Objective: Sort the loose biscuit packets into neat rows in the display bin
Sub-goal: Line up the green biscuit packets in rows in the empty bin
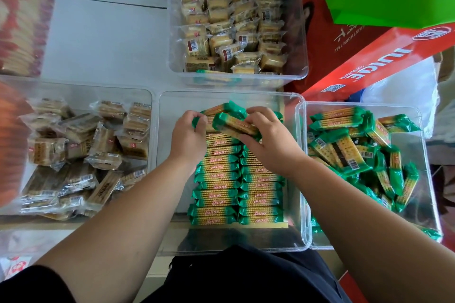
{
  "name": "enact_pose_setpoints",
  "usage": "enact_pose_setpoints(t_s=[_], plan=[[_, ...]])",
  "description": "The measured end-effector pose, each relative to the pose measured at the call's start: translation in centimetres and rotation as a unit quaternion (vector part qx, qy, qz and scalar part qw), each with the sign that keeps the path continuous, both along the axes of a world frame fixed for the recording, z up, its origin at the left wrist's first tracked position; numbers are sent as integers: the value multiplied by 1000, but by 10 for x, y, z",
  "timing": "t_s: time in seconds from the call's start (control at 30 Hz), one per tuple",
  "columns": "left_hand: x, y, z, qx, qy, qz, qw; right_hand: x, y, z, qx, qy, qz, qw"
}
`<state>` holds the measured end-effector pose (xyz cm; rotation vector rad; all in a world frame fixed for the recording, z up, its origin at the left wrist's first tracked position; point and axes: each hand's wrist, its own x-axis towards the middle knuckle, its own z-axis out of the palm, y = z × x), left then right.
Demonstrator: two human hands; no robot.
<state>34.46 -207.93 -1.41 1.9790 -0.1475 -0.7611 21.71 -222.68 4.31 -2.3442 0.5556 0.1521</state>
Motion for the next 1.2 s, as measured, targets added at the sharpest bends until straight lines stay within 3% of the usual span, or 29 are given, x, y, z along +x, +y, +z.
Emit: enact_pose_setpoints(t_s=[0.17, 0.33, 0.4, 0.53, 0.67, 0.87, 0.93, 1.1, 1.2], plan=[[-6, 7, 1, -40, 34, 83, 995, 16, 6, 12, 133, 84, 3, 988], [-10, 12, 2, -62, 87, 100, 989, 26, 9, 4, 162, 147, 8, 976], [-11, 12, 2, -55, 75, 89, 992, 23, 5, 1, 136, 149, 1, 979], [-10, 12, -3, -47, 69, 108, 991, 18, 0, 3, 53, 4, -8, 999], [-12, 10, -2, -48, 70, 139, 987, 21, -4, 5, 52, 90, 95, 990], [-13, 13, -6, -21, 36, 104, 994, 27, -5, -9, -59, 227, 204, 950], [-12, 14, -6, -9, 21, 79, 997, 23, -4, -8, -54, 223, 198, 953], [-12, 10, -8, -3, -7, 34, 999, 6, 0, -3, -17, 89, 107, 990], [-10, 7, -13, -13, 23, 28, 999, 1, 6, -3, -20, 100, 137, 985]])
